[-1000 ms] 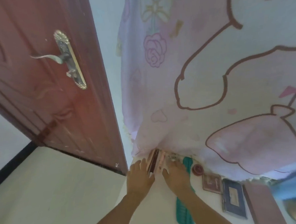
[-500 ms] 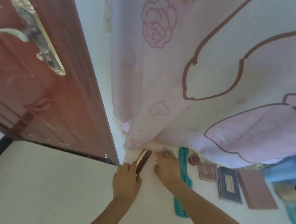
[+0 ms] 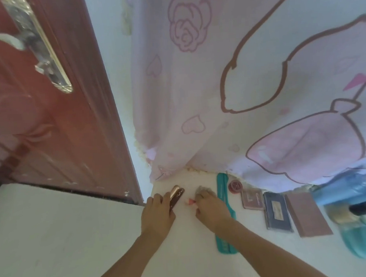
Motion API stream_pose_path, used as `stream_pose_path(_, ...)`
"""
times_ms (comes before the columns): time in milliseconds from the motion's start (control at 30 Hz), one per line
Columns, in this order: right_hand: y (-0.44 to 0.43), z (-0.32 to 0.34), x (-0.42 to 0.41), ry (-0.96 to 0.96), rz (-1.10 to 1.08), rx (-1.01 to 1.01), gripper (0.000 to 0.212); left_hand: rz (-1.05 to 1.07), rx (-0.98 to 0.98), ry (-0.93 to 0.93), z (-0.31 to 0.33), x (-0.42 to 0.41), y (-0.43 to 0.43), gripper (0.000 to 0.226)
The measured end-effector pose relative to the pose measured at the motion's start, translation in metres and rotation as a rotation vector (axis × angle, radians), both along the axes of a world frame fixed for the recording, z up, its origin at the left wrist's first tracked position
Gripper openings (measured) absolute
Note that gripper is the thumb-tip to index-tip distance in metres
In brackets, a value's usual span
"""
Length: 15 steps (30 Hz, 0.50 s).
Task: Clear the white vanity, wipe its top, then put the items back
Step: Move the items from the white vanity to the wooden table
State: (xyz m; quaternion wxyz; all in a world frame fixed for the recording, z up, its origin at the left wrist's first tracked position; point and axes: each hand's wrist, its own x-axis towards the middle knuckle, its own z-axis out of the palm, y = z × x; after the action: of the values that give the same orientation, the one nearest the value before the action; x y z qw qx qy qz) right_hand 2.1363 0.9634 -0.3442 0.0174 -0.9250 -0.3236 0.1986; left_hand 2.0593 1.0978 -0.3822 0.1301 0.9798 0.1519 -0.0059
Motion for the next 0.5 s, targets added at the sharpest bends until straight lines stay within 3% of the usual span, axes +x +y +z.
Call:
stream_pose_path(233, -0.018, 0.024, -0.005, 0.000, -0.128, 0.067, 0.030, -0.097, 0.020, 0.013, 0.007, 0.011, 0.006, 0.062)
stream_pose_path(400, -0.025, 0.034, -0.009, -0.009, -0.206, 0.142, 0.025, -0.040, 0.022, 0.161, 0.021, 0.010, 0.005, 0.045)
stream_pose_path(500, -0.026, 0.033, -0.013, -0.011, -0.239, 0.150, 0.025, -0.034, -0.026, 0.130, 0.023, 0.007, 0.006, 0.045)
